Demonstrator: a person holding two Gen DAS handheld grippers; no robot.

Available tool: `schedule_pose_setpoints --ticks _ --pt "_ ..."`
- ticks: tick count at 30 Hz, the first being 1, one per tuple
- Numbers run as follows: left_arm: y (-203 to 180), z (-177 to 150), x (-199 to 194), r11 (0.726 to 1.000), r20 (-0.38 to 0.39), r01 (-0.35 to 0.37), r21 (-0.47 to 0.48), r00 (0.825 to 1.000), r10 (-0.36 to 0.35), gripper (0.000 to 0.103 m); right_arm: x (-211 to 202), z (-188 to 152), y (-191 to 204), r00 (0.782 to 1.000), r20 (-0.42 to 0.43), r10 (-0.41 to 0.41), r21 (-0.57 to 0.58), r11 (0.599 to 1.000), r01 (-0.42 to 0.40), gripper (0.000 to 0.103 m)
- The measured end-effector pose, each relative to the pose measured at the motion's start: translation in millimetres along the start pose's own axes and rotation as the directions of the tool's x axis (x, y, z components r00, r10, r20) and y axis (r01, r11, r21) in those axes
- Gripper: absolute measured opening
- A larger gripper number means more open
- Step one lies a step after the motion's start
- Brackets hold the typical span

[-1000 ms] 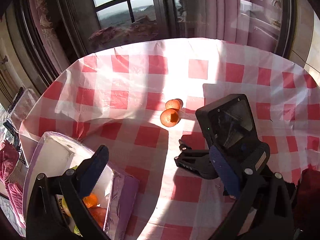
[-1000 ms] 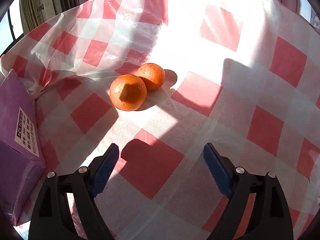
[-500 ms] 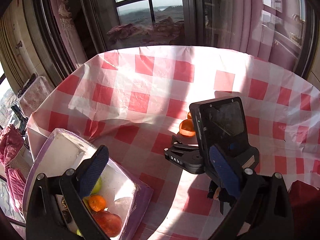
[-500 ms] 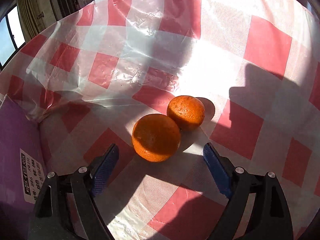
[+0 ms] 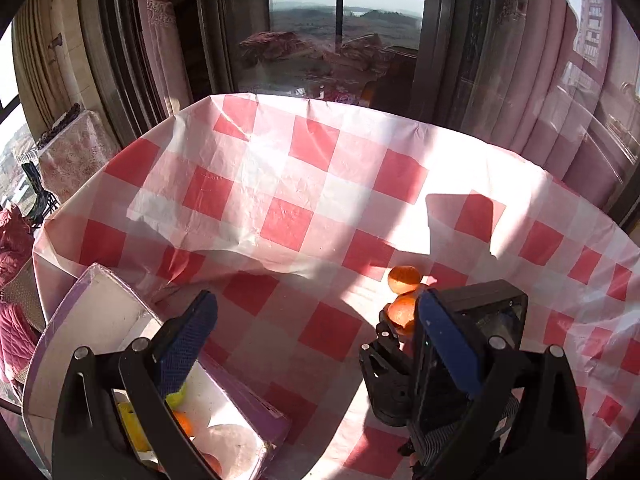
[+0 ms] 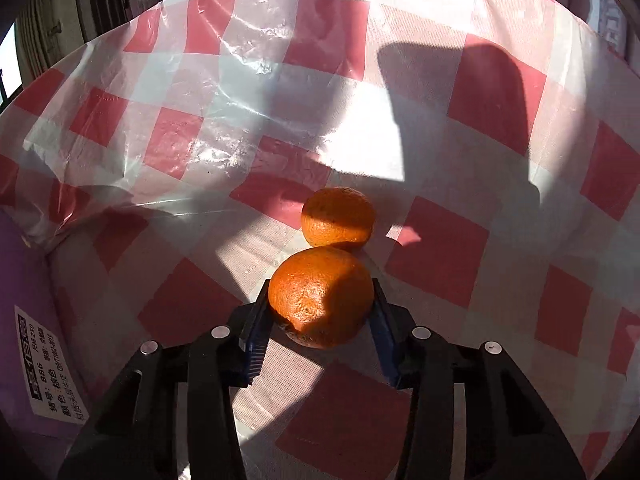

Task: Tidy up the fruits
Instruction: 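Grasp one small orange with the right tool while the left tool grasps the other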

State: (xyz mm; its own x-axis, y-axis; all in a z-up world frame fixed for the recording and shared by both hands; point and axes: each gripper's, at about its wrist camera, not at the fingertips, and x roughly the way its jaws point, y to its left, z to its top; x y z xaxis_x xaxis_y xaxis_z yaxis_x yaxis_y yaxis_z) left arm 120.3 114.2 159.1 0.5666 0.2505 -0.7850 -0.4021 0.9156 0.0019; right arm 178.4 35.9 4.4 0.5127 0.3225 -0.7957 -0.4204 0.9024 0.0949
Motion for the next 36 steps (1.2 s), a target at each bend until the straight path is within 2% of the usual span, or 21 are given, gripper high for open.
schedule_pose_setpoints --ticks 3,8,12,16,18,21,22,23,30,36 --pt "-18 13 33 0.997 -0.079 0.06 -0.049 0.995 -0.064 0.101 -17 -19 -37 1.0 0.01 -0.015 0.075 0.997 0.014 0.044" --pt "-56 3 107 0.995 -0.232 0.076 -0.062 0.969 -0.088 0.101 -47 -59 -87 0.998 0.023 -0.055 0.168 0.985 0.05 0.044" --pt "-78 -7 149 0.999 -0.238 0.052 0.005 0.97 -0.05 0.098 -64 -90 -99 0.998 0.041 -0.05 0.134 0.99 0.044 0.044" --pt "-87 -13 176 0.998 -0.258 0.027 0.06 0.966 -0.01 0.088 -63 -88 -102 0.998 0.049 -0.039 0.145 0.989 0.032 0.044" --pt "-86 -16 185 0.998 -0.27 0.02 0.055 0.963 -0.005 0.077 -63 -88 -103 0.998 0.049 -0.039 0.146 0.989 0.032 0.045" --pt "-91 -20 183 0.995 -0.226 0.023 0.094 0.974 -0.001 0.059 -67 -92 -113 0.998 0.053 -0.029 0.154 0.988 0.021 0.045" --pt "-93 -22 181 0.994 -0.22 0.033 0.106 0.976 -0.009 0.044 -65 -91 -110 0.998 0.053 -0.027 0.155 0.988 0.019 0.045" --pt "-97 -22 181 0.991 -0.22 0.042 0.126 0.975 -0.013 0.038 -67 -92 -111 0.998 0.054 -0.027 0.155 0.988 0.018 0.045" --pt "-100 -60 147 0.986 -0.213 0.079 0.149 0.976 -0.046 0.037 -66 -91 -110 0.998 0.051 -0.035 0.149 0.989 0.027 0.045" --pt "-106 -106 101 0.955 -0.188 0.11 0.277 0.98 -0.059 0.037 -65 -91 -110 0.998 0.053 -0.03 0.152 0.988 0.022 0.045"
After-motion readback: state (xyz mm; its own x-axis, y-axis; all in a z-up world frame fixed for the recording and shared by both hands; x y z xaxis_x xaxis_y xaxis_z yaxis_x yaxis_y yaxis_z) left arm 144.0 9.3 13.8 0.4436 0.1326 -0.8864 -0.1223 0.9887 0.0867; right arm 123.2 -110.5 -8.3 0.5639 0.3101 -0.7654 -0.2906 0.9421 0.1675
